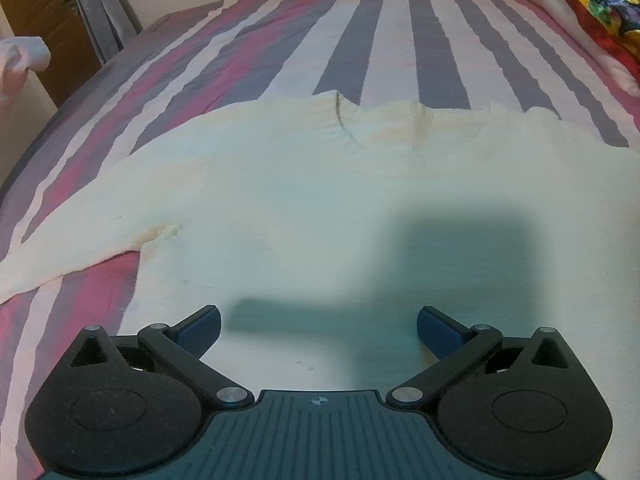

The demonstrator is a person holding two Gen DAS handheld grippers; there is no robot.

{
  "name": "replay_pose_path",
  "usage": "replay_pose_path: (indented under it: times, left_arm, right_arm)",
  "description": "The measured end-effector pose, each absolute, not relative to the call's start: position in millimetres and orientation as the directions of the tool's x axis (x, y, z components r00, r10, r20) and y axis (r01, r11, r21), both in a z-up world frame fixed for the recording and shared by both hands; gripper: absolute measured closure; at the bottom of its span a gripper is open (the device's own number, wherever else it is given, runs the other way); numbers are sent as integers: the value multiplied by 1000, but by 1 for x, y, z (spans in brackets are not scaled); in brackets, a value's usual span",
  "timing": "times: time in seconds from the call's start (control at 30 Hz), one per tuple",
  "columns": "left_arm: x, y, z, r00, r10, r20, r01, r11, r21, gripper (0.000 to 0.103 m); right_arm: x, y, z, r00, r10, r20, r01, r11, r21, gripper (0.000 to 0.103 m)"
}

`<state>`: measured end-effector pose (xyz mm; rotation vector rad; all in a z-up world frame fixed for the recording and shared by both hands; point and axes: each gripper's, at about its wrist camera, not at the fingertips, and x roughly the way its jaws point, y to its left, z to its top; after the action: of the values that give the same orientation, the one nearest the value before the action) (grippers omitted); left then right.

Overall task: Fold small clothes
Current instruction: 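Move the right tool to the sweater sleeve cuff and grasp it, then fold the sleeve across the sweater body with the right tool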

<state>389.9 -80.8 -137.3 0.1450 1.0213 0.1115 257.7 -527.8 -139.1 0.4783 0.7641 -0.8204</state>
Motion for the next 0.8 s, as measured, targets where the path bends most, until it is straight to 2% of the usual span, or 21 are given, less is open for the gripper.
replay_pose_path:
  times: [0.07, 0.17, 0.33, 0.47, 0.67, 0.8]
  left_arm:
    - [390, -74, -137, 510, 131, -850, -21, 990, 140, 0]
    - [388, -62, -135, 518, 90, -851, -47, 996, 77, 0]
    - [392, -58, -138, 491, 126, -862, -15, 991, 136, 0]
    - [393, -51, -136, 479, 91, -873, 22, 993, 115, 0]
    - [392, -40, -128, 514, 101, -852, 69, 985, 159, 0]
    - [394, -20, -124, 509, 82, -857, 53, 991, 126, 0]
  right_arm:
    - [259, -526, -137, 453, -483, -749, 783, 617, 75, 89]
    - [263, -524, -133, 470, -485, -738, 767, 637, 70, 94]
    - [261, -511, -121, 507, -487, -711, 744, 663, 76, 96]
    - [270, -487, -109, 553, -476, -684, 690, 722, 55, 96]
    - [282, -438, -88, 673, -357, -648, 557, 821, 126, 96]
    - [309, -374, -72, 754, -230, -615, 408, 898, 164, 96]
